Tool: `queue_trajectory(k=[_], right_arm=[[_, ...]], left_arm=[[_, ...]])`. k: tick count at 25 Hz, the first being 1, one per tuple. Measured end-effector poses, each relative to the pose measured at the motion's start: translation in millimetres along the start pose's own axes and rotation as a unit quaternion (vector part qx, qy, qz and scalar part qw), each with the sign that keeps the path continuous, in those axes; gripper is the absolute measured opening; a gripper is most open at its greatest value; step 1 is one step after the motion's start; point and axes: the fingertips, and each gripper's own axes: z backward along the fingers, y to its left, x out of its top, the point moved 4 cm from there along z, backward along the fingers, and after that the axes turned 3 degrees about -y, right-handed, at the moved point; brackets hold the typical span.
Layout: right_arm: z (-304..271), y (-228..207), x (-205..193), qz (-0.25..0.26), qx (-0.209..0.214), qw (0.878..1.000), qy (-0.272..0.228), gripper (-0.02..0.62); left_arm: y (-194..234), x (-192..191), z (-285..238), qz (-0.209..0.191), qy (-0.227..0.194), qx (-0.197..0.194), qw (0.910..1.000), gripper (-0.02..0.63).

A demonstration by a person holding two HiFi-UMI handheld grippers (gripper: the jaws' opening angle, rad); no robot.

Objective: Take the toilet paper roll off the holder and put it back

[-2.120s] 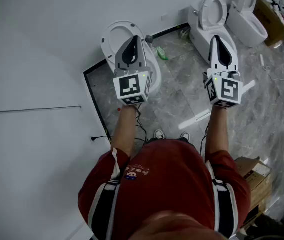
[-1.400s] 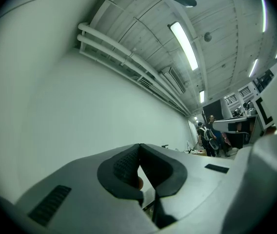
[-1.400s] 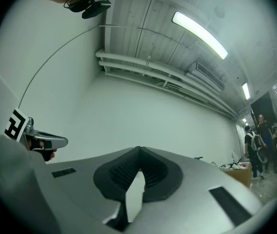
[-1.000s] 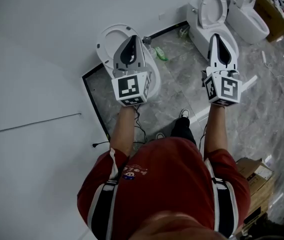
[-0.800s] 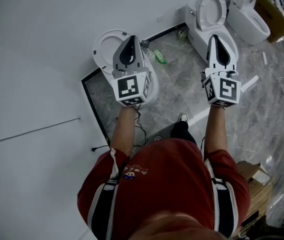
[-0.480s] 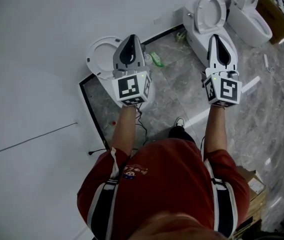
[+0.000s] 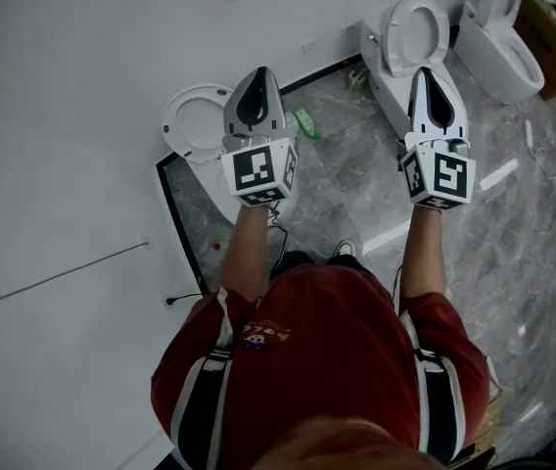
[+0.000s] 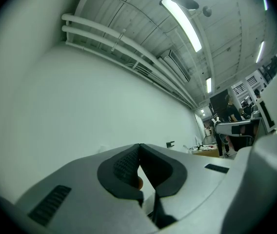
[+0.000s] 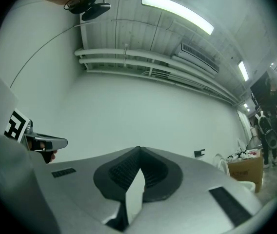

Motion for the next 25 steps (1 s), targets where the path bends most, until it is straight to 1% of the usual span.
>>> queue_trajectory(k=[6,11,17,20,25], right_arm=[[-13.7,-22.6,-12.4,-0.007,0.002,1.0,0.0,0.008],[-37.8,-27.4,-28.4,-0.007,0.006,1.0,0.003,0.008],[-90.6,-17.2,-48.9,0.004,0.017,1.0,0.008,0.008],[-128.8,-9.5,-56.8,0.011,0.027,1.0,0.007,0.008],[-198.3,-2.4,-68.6,0.021,0.032,0.999,0.008,0.008]], left_arm=[[-11.2,-8.7,-19.2,-0.003,0.003,0.007,1.0,0.018],[-4.5,-24.8,-41.3,-0.003,0.008,0.009,0.9999,0.018],[24.4,-48.8,-85.4,0.005,0.007,0.015,0.9999,0.018],[45.6,-59.4,-115.2,0.012,0.005,0.021,0.9997,0.018],[81.9,-73.7,-173.3,0.019,0.002,0.029,0.9994,0.018]])
